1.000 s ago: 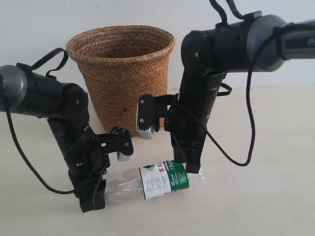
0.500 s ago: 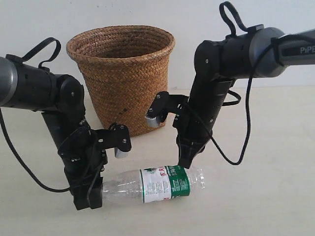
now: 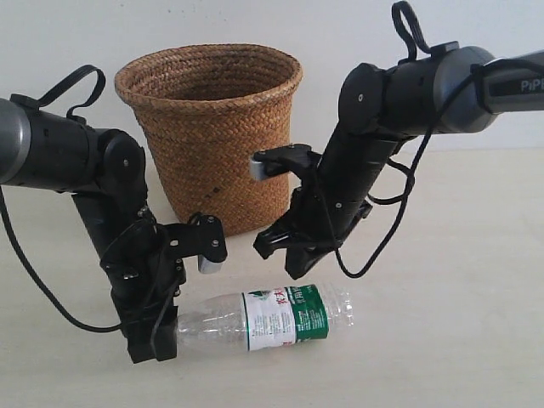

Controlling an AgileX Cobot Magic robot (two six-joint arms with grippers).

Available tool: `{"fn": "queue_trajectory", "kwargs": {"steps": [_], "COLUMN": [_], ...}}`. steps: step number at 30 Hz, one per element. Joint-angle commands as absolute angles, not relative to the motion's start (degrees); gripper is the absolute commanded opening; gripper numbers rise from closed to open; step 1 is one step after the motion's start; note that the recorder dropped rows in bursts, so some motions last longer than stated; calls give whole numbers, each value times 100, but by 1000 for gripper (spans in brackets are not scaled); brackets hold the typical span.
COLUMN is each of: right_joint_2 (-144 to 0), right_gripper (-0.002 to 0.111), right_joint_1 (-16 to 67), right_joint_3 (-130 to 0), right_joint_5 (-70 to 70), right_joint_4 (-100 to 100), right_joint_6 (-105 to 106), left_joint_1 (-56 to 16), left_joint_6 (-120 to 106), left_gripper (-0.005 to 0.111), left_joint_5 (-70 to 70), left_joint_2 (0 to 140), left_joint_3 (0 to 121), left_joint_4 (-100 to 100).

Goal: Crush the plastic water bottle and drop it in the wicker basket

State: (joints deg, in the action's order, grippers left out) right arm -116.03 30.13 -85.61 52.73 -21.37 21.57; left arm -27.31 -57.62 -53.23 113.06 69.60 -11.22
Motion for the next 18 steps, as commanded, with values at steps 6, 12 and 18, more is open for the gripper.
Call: {"fn": "queue_trajectory", "kwargs": {"steps": [6, 12, 18], "right_joint_2": [-11592, -11604, -11629], "right_gripper": [0, 0, 0], "right_joint_1": [3147, 3533, 3546], "right_joint_3": [-8528, -8528, -8395], "right_joint_5": [5672, 5688, 5748], "right_joint_4": [-2224, -1750, -1004], "right_joint_6": [1433, 1226, 902], "left_joint_1": [-2719, -2719, -2719], "left_joint_6": [-5792, -5742, -5729], "left_gripper": [4, 4, 4], "left_joint_5": [-5165, -5140, -5140], "left_joint_2": [11249, 11249, 11249], "left_joint_3": [6924, 6924, 6924], "left_joint_4": [-1137, -1137, -1137]}}
